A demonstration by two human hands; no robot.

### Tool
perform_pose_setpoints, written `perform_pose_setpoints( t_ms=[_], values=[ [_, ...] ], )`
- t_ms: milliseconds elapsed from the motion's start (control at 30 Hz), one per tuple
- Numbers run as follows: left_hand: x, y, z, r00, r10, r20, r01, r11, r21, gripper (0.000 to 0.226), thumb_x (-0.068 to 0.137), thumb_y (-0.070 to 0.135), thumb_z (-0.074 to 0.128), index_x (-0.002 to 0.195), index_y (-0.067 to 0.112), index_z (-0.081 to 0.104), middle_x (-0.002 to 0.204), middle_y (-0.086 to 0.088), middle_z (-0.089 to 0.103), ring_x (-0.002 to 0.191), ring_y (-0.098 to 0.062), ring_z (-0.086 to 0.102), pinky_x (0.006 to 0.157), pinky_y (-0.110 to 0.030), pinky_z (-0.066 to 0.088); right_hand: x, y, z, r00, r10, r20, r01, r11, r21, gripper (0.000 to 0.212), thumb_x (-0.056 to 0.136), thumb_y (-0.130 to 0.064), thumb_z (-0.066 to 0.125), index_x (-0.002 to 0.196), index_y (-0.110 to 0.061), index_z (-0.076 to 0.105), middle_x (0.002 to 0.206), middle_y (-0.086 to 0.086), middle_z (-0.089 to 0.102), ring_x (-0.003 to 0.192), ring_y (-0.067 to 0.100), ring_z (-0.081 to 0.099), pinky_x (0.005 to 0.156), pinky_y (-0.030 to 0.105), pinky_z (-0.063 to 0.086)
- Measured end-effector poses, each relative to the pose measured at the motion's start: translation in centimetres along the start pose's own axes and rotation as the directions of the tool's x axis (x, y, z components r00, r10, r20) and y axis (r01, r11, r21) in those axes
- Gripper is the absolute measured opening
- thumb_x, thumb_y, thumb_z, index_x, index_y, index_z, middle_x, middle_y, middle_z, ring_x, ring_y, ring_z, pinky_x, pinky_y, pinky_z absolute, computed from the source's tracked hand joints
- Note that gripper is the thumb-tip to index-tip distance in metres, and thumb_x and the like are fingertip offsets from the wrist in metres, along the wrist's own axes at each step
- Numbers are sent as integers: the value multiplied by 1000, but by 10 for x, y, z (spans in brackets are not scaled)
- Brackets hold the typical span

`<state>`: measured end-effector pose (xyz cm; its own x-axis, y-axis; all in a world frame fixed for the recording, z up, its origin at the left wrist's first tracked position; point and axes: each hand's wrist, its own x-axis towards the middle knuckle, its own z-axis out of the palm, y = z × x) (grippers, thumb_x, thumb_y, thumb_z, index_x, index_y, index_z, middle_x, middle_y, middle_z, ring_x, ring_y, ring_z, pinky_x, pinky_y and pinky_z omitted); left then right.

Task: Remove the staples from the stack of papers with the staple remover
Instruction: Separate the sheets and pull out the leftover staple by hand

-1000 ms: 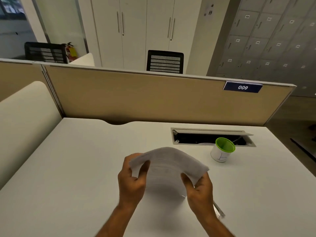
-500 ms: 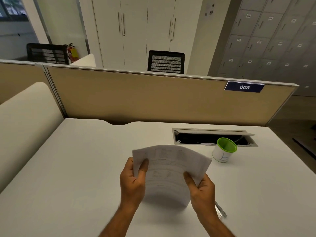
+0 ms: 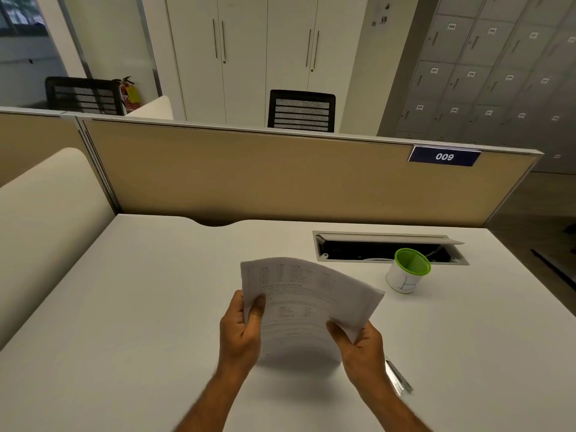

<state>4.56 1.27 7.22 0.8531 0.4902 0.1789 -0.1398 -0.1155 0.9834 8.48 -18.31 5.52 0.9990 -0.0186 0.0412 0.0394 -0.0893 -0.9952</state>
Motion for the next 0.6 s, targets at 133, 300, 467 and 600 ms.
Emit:
perform_pose_setpoints(
  t_ms=[133, 300, 467, 600],
  values=[
    [0, -3, 1, 1000, -7, 17, 7, 999, 34, 17, 90, 34, 47, 103, 31, 57, 98, 11, 69, 94, -6, 67, 63, -19, 59, 3, 7, 0, 1000, 19, 21, -18, 999, -37, 24, 82, -14, 75, 95, -32, 66, 97, -9, 74, 91, 12, 70, 78, 23, 57],
    [3, -5, 2, 1000, -22, 5, 21, 997, 72, 9, 101, 17, 50, 102, 21, 58, 98, 8, 70, 87, -5, 67, 63, -17, 57, 9, 8, -1, 1000, 15, 19, -14, 998, -59, 19, 82, -10, 75, 92, -24, 68, 94, -1, 75, 88, 15, 70, 68, 18, 56],
    [17, 11, 0, 998, -61, -24, 63, 996, 70, 20, 102, 24, 48, 90, 13, 60, 85, 1, 70, 73, -9, 68, 60, -21, 58, 11, 6, -13, 993, 59, 101, -53, 997, -60, 20, 81, -8, 76, 93, -22, 68, 93, -1, 76, 84, 17, 73, 71, 26, 61],
    [27, 23, -1, 995, -101, -19, 103, 990, 95, 24, 103, 32, 47, 90, 18, 62, 86, 2, 71, 75, -14, 70, 62, -25, 60, 7, 7, -22, 971, 147, 188, -139, 989, -56, 26, 81, -11, 76, 105, -14, 67, 99, 3, 77, 88, 21, 75, 78, 42, 62]
  ],
)
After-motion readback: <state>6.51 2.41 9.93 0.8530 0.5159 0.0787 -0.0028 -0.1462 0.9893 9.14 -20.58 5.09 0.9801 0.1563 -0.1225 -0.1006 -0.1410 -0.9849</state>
